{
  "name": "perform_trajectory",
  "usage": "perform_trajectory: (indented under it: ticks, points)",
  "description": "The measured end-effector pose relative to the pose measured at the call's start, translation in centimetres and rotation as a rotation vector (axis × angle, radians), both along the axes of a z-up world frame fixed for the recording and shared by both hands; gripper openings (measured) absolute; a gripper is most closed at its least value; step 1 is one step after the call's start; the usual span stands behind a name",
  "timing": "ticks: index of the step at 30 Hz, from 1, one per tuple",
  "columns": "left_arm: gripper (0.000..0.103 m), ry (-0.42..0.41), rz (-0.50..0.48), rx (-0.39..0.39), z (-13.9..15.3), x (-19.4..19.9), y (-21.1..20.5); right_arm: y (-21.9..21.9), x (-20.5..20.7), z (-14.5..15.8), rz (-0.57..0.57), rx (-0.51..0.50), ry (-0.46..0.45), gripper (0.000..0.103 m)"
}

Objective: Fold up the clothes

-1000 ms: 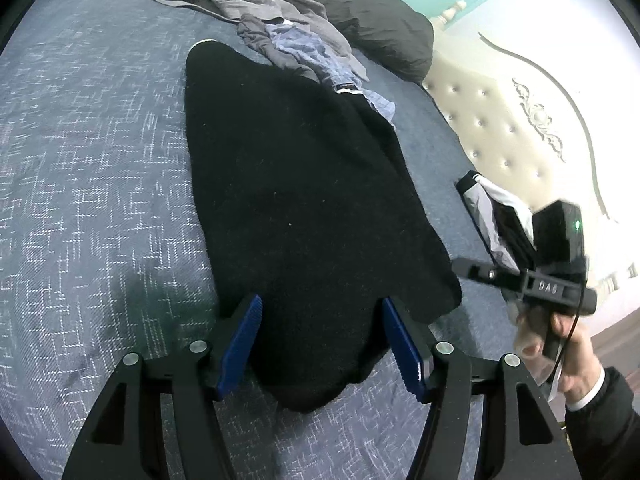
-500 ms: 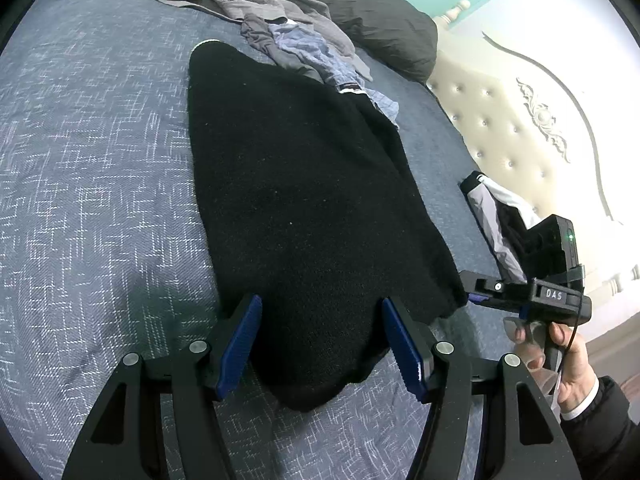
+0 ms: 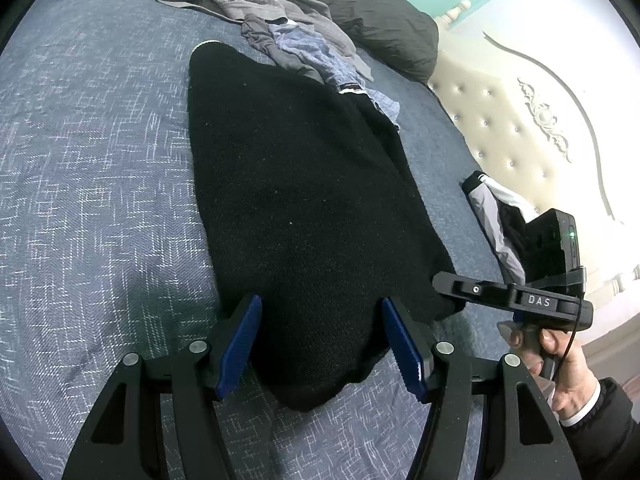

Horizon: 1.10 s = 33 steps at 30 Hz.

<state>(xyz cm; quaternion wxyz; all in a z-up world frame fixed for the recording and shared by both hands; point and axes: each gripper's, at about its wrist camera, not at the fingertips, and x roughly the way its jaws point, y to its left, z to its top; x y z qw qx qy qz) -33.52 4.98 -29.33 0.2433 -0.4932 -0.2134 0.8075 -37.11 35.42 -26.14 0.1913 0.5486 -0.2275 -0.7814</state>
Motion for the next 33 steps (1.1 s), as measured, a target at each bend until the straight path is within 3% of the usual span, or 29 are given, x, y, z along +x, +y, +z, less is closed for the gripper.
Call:
perform_trajectory:
  ticks: [8,17,21,25,28,29,31,33]
  points:
    - [0.066,0.029,-0.013,0.006,1.5,0.2,0.1,0.8,1.2,3.8,-0.006,0.129,0.140,0.012]
    - [0.067,-0.015,-0.052,-0.039,-0.1,0.6,1.1,1.3,1.5,-0.2,-0.011,0.189,0.038,0.013]
    - [0.069,-0.037,-0.055,-0.043,-1.3,1.0,0.7,2.3,1.7,-0.1,-0.042,0.167,0.023,0.031]
    - [0.069,-0.036,-0.054,-0.057,-1.6,1.2,0.8,3.0,2.3,2.6,-0.076,0.232,0.106,0.031]
    - [0.069,-0.024,-0.057,-0.081,-1.2,1.5,1.0,1.5,2.2,4.3,-0.032,0.223,0.182,0.031]
    - [0.069,-0.018,-0.056,-0.087,-0.9,1.6,1.0,0.6,2.0,4.3,-0.002,0.234,0.192,0.030]
    - [0.068,-0.002,-0.053,-0.103,-0.3,1.7,1.0,-0.8,1.4,3.7,0.047,0.243,0.182,0.018]
    - [0.068,0.010,-0.064,-0.126,0.1,2.0,1.1,-1.4,0.8,2.3,0.059,0.270,0.147,0.015]
